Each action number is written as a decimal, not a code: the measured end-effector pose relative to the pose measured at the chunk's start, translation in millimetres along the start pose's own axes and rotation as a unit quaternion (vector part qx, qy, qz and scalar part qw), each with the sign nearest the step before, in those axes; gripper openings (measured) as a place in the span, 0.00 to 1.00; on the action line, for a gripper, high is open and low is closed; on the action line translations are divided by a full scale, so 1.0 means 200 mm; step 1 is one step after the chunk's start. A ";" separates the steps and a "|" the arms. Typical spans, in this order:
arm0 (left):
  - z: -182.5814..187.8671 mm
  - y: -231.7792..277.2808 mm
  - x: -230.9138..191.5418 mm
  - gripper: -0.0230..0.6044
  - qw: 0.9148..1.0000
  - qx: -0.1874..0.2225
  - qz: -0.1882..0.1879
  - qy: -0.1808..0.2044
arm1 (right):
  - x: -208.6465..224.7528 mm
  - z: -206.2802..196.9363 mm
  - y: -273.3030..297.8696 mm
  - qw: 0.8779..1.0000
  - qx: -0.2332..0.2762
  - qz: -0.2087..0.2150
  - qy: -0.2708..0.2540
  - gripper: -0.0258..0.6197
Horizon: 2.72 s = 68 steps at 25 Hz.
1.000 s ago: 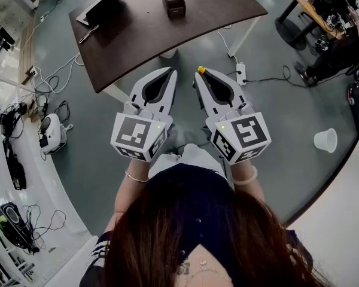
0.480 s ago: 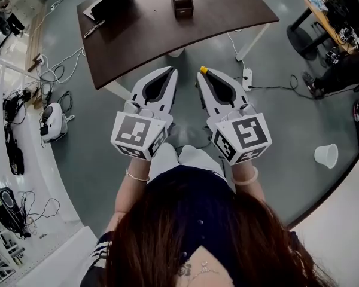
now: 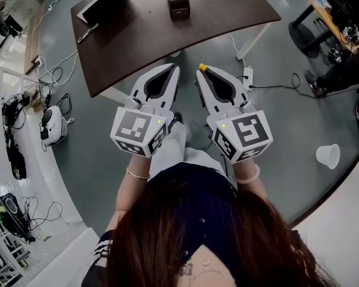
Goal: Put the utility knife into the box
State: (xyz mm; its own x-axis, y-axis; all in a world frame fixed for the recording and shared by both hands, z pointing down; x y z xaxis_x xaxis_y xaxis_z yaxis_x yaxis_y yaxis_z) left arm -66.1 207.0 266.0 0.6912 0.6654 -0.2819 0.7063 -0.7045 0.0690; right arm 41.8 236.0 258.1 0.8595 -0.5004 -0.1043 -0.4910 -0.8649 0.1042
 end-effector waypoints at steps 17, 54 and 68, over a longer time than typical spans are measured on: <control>0.26 0.71 -0.68 0.03 0.999 -0.004 -0.040 0.007 | 0.45 0.03 0.87 0.999 -0.012 -0.041 0.009 0.10; 0.26 1.77 -1.44 0.03 0.997 -0.023 0.060 -0.053 | 1.35 -0.21 1.99 0.996 -0.040 0.069 0.036 0.10; -0.08 1.92 -1.66 0.03 0.990 -0.063 0.067 -0.103 | 1.39 -0.69 2.24 0.991 -0.085 0.084 0.053 0.10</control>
State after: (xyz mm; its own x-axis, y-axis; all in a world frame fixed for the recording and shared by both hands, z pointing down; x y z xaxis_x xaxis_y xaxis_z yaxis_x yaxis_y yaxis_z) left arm -21.7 -281.0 401.4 0.7442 0.4941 -0.4495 0.6322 -0.7382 0.2353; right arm 80.3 -285.4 412.7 0.7820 -0.6225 0.0318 -0.6051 -0.7460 0.2782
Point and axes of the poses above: the fingertips, and each gripper's own axes: y forward along the fingers, x to its right, z out of its top, the point moved 5 cm from there along -y, backward along the fingers, and after that the axes turned 12 degrees about -y, right-handed, at the moved point
